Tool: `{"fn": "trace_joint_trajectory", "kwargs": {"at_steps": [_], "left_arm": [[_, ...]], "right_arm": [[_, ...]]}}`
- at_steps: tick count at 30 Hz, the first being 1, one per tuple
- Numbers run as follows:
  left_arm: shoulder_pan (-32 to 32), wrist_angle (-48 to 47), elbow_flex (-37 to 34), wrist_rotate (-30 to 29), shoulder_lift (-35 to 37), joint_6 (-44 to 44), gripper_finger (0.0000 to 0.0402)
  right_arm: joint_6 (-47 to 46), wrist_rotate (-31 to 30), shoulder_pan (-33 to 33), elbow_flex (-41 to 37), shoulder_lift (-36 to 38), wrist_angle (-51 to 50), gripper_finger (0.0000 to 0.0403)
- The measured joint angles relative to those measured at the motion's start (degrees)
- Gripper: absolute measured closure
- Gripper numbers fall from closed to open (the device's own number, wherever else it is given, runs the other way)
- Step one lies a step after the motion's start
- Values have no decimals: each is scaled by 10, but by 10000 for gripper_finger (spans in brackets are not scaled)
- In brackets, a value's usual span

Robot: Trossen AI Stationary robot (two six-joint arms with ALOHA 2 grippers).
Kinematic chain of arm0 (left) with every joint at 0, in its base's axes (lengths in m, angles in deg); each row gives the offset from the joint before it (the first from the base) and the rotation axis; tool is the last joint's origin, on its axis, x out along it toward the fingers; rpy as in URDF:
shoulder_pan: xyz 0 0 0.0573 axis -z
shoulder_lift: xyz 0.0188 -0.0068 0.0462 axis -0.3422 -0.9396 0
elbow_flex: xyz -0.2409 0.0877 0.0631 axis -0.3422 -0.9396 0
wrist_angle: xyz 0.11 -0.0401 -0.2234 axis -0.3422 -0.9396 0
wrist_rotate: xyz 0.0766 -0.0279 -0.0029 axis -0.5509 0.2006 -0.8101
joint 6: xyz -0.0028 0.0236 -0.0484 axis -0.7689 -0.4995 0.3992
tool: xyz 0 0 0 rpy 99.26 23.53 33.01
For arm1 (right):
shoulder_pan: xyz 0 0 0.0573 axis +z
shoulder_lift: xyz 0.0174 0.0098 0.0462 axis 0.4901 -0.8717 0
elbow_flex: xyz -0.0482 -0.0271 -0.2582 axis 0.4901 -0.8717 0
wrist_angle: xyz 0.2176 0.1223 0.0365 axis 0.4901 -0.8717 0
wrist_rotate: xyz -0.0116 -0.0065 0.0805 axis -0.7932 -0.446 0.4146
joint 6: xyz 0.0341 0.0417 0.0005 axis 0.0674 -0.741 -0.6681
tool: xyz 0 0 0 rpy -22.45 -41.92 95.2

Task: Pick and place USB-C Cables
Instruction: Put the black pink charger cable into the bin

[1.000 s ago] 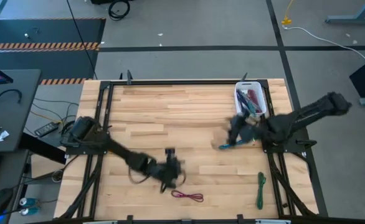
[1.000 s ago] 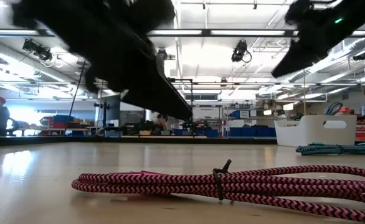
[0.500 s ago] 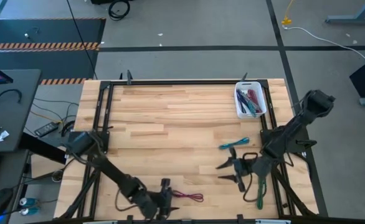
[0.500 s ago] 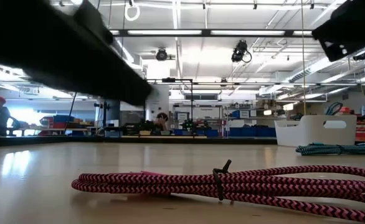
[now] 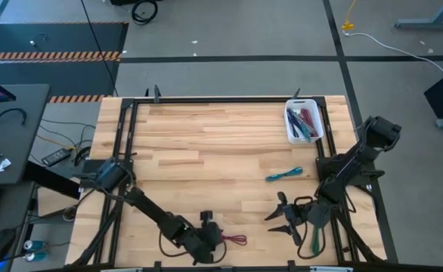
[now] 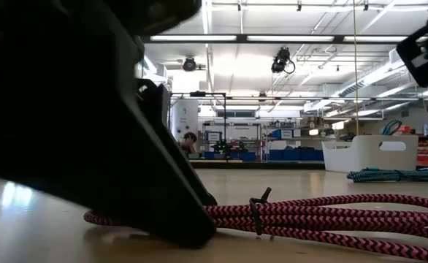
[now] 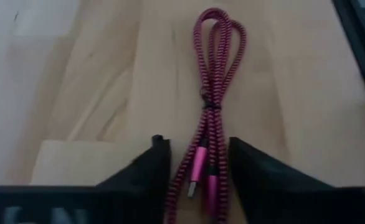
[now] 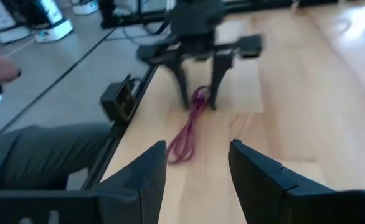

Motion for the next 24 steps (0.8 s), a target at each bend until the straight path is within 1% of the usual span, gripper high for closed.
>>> {"fn": "trace_joint_trajectory", "kwargs": {"at_steps": [3,4,5,7,10,12,14,17,20,24], "left_arm": [[-14,-21,0,26,0,14,299],[-16,-23,0,25,0,15,322],[-17,-25,-1,16,0,15,346],[-16,-21,-2,-18,-1,15,379],[-2,-16,-4,-116,-5,15,383],[13,-27,-6,-161,-3,17,383],[31,-32,-8,-206,-1,27,383],[54,-28,-8,-266,3,40,383],[67,-23,-7,-300,8,48,381],[73,-18,-7,-306,8,69,379]], "right_arm": [[-6,29,2,4,-21,1,225],[-13,35,2,5,-30,1,225],[-23,40,2,4,-38,-1,225],[-41,57,2,4,-60,-1,225],[-45,79,2,4,-87,2,224],[-28,86,2,4,-93,1,224],[-16,81,2,4,-90,2,224],[17,56,2,5,-67,5,222],[64,54,-5,18,-36,4,212],[123,68,-21,45,-6,4,185]]}}
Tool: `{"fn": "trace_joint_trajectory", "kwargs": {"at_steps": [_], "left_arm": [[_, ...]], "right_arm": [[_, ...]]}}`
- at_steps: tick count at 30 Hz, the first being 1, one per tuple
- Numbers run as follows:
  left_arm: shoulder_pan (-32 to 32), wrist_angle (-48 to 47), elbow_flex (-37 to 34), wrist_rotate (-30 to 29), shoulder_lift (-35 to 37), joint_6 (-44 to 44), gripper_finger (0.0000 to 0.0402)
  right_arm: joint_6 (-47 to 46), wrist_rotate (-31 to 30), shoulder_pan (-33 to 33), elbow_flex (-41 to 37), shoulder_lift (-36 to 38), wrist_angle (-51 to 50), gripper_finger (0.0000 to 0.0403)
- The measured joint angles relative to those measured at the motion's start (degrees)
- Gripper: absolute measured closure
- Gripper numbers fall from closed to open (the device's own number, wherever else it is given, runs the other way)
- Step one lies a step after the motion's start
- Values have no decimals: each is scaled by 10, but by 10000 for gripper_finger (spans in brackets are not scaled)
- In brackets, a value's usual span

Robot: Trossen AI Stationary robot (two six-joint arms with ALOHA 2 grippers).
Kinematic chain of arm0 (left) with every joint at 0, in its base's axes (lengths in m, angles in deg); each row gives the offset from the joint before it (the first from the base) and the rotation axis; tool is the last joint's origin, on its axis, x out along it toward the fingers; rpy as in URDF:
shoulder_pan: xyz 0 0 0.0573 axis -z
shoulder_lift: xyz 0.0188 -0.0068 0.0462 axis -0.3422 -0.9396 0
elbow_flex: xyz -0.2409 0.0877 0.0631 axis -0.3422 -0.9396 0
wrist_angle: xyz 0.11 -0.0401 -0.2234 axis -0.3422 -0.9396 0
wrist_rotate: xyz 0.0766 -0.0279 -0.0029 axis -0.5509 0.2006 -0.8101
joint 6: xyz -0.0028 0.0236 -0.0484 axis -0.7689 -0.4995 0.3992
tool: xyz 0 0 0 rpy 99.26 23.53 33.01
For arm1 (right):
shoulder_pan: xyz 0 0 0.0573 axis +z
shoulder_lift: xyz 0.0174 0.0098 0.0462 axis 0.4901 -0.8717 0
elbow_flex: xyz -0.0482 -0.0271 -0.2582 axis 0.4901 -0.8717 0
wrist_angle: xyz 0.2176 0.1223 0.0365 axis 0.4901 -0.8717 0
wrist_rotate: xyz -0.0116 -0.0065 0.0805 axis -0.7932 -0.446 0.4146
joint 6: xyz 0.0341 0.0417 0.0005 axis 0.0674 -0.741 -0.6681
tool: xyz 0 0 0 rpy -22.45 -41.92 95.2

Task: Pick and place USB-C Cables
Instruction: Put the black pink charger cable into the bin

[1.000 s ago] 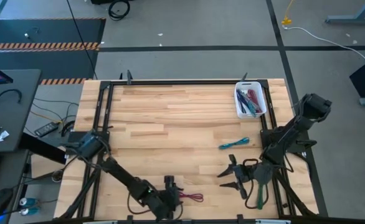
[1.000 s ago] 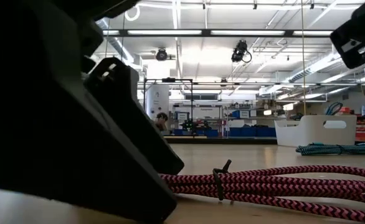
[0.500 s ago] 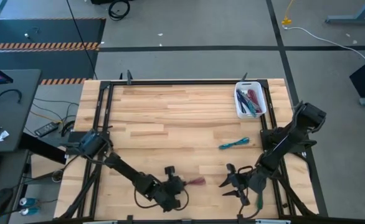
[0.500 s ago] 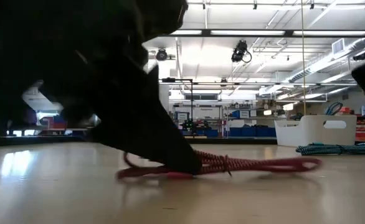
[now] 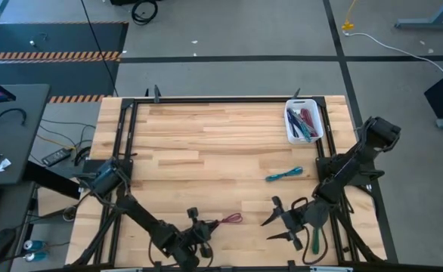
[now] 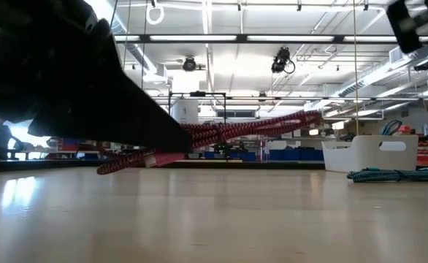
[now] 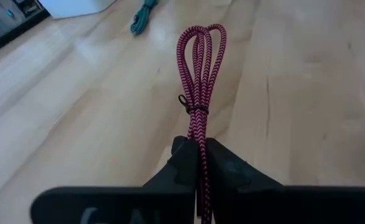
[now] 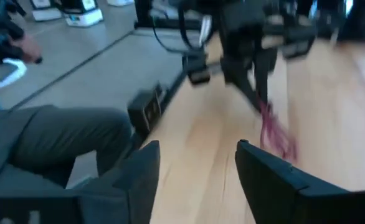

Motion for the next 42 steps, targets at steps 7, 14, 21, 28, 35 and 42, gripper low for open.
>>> {"fn": "trace_joint_trajectory", "kwargs": {"at_steps": [7,14,21,28,35,42], "left_arm": [[5,16,0,2,1,20,375],[5,22,1,1,1,20,379],[3,26,1,1,2,19,370],[-3,28,1,1,2,13,379],[-16,33,2,5,3,12,365],[-22,33,2,26,3,12,376]], "right_arm": [[72,12,-37,65,2,-95,129],[132,22,-74,120,-56,-144,114],[148,20,-94,145,-124,-150,126],[190,-43,-101,164,-179,-146,135],[224,-50,-132,221,-236,-138,151],[223,-48,-145,242,-264,-142,232]]}}
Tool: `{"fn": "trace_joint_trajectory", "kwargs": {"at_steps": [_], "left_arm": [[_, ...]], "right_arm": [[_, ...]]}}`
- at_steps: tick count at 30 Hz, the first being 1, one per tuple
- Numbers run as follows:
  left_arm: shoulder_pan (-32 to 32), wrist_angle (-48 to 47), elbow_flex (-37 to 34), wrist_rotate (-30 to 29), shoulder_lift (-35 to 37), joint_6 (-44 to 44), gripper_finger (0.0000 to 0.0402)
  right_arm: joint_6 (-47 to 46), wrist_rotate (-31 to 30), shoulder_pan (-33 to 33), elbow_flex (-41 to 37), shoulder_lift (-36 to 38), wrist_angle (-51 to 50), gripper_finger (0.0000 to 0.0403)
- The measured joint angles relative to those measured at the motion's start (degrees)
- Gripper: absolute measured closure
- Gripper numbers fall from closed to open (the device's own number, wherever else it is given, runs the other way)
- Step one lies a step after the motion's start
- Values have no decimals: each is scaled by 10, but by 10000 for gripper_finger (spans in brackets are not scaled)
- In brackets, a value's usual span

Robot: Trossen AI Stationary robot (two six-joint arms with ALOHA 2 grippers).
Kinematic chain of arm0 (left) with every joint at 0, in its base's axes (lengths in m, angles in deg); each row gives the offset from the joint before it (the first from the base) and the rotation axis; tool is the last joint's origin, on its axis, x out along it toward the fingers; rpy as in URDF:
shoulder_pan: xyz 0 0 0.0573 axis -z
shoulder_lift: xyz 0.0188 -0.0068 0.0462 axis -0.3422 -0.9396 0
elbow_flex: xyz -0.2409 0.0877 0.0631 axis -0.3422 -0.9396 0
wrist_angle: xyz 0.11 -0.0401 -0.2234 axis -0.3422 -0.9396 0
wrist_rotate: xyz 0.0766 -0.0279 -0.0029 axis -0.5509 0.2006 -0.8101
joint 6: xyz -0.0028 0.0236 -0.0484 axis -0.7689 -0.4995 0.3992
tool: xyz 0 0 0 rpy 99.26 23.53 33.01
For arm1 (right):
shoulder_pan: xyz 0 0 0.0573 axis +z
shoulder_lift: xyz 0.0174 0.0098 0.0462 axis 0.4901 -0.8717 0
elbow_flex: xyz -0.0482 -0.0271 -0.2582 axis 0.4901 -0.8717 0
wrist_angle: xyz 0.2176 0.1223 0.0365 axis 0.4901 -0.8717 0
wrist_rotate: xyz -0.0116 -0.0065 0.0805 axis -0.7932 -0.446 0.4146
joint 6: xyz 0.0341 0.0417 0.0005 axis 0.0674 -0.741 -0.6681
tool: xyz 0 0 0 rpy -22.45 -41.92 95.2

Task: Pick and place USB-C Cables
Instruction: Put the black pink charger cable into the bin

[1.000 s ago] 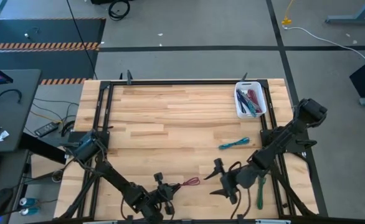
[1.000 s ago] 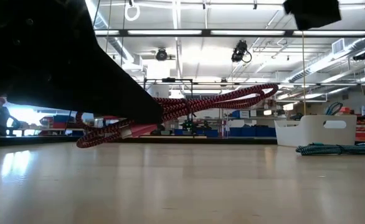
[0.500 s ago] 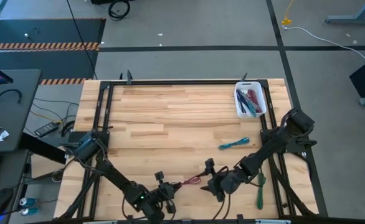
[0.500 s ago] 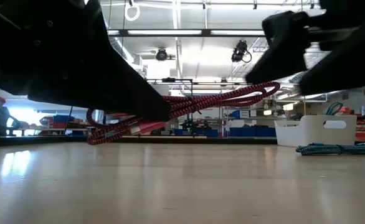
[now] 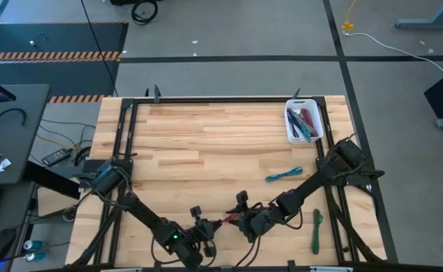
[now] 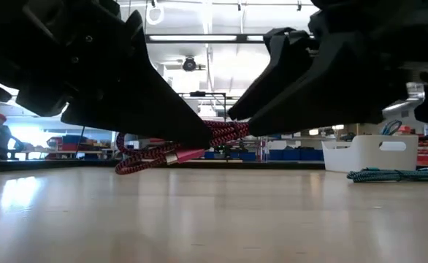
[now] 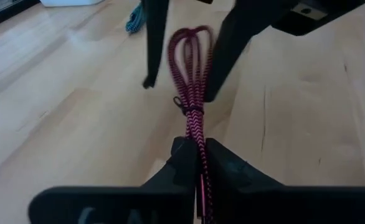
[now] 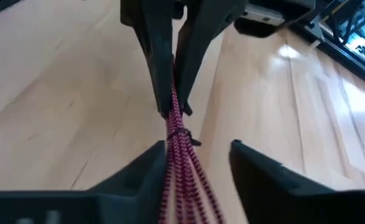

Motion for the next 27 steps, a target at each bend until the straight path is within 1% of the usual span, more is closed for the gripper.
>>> {"fn": "trace_joint_trajectory", "kwargs": {"at_steps": [6,8,9,11,13,15,17,20,23,25,27], "left_arm": [[0,2,0,-1,0,2,349],[0,3,0,-1,0,3,348],[0,4,0,-1,0,3,349],[0,10,0,-4,0,6,351],[-1,23,0,-5,0,6,344],[-1,26,0,-3,3,6,323],[1,22,0,-1,13,8,294],[2,24,0,3,33,10,245],[7,20,0,28,55,18,206],[15,11,0,29,74,52,193],[28,3,1,21,87,76,191]], "right_arm": [[-27,5,-6,0,0,-35,350],[-34,11,-7,0,0,-55,382],[-44,10,-7,0,0,-67,389],[-76,-15,-4,0,0,-92,392],[-117,-46,0,0,1,-126,392],[-163,-82,4,-1,8,-183,396],[-205,-105,6,-2,22,-227,396],[-248,-129,8,-1,59,-285,396],[-285,-152,14,-1,109,-363,396],[-324,-188,16,-1,156,-442,396],[-372,-220,10,-9,208,-526,396]]}}
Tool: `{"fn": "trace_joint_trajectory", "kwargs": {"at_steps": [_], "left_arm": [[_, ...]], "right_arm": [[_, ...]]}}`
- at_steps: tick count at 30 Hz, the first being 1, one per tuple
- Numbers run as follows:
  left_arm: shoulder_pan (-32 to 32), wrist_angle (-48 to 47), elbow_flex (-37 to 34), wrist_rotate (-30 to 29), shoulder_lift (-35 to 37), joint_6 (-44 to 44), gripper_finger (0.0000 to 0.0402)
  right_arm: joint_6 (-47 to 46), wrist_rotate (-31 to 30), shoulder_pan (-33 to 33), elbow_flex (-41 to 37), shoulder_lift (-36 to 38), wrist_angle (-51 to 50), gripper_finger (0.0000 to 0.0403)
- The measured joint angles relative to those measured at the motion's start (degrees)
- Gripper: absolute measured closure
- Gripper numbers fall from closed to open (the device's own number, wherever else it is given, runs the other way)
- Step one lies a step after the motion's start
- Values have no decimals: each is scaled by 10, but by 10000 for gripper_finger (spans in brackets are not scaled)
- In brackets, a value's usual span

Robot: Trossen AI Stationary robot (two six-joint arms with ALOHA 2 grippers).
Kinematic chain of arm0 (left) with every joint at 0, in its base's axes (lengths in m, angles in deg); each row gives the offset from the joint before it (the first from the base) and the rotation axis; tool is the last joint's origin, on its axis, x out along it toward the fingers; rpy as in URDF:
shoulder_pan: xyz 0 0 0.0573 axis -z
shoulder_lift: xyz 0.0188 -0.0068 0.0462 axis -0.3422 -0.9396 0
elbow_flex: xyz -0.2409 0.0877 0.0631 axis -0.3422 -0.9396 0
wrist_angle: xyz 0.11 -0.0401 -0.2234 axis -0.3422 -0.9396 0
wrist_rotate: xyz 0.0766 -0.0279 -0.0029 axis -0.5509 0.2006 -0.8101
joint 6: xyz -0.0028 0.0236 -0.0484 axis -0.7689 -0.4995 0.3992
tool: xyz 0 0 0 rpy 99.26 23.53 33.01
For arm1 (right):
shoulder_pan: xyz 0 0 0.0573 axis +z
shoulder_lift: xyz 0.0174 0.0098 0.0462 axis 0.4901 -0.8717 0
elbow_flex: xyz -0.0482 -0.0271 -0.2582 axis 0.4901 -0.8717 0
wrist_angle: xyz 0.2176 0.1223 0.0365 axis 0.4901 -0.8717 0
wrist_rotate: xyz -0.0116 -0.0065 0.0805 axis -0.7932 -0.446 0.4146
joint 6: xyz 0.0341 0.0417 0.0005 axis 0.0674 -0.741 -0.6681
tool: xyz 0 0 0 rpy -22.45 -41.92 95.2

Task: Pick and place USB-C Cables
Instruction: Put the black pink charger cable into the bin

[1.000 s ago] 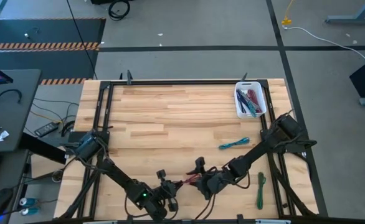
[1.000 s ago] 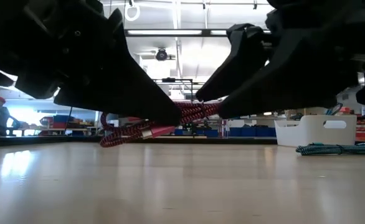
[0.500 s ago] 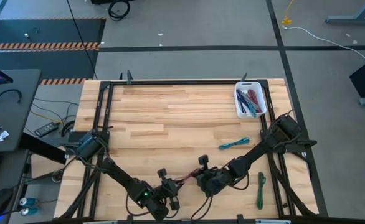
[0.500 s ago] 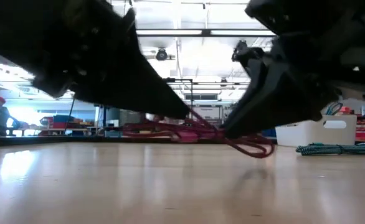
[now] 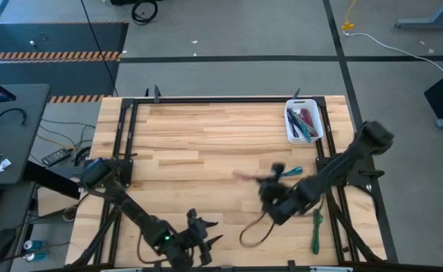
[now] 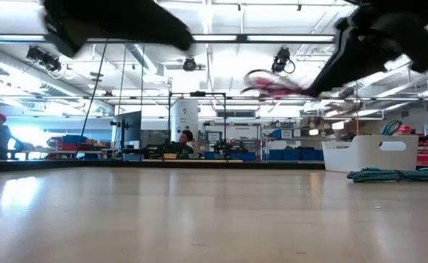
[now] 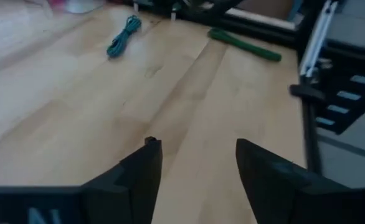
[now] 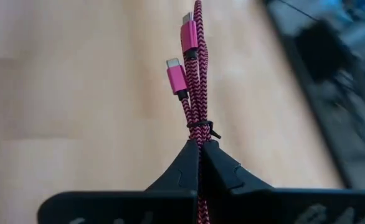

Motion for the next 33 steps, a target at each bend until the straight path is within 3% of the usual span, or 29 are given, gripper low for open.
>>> {"fn": "trace_joint_trajectory", "kwargs": {"at_steps": [2,5,8,10,14,21,29,33], "left_arm": [[14,-1,0,-25,2,6,196],[40,-24,0,-108,-1,3,212],[51,-107,-1,-191,-5,4,231],[48,-167,-1,-250,-5,10,243],[29,-286,-1,-321,-5,45,265],[-8,-371,-1,-327,-5,42,291],[-19,-369,89,-318,29,36,299],[-24,-373,170,-311,50,9,299]], "right_arm": [[-49,-15,-17,-21,62,-73,397],[-146,-13,-70,-63,165,-174,397],[-279,-11,-176,-90,254,-295,397],[-312,5,-270,-100,299,-343,397],[-234,40,-449,-127,352,-318,397],[-19,190,-670,-182,345,-101,396],[21,302,-797,-182,270,-64,388],[28,350,-820,-158,260,-92,345]]}}
